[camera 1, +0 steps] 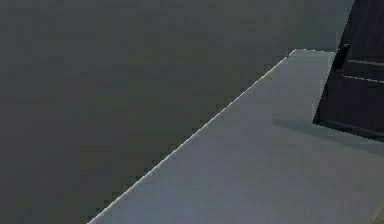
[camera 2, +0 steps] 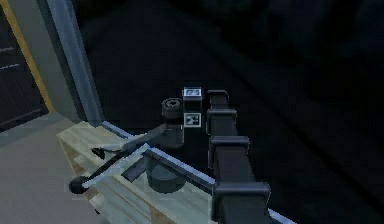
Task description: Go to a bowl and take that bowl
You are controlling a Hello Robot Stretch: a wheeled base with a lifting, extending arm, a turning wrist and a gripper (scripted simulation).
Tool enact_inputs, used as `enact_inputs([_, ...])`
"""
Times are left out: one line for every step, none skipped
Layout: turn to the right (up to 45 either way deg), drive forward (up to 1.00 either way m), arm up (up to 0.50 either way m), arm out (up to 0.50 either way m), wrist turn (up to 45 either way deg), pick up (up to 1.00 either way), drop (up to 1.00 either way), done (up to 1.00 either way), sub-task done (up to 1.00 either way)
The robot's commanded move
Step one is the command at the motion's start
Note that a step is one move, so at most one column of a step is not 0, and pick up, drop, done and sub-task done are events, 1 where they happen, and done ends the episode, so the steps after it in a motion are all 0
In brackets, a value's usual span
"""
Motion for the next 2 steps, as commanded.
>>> enact_inputs([0.0, 0.0, 0.0, 0.0, 45.0, 0.0, 0.0, 0.0, 0.0])
enact_inputs([0.0, 0.0, 0.0, 0.0, 18.0, 0.0, 0.0, 0.0, 0.0])
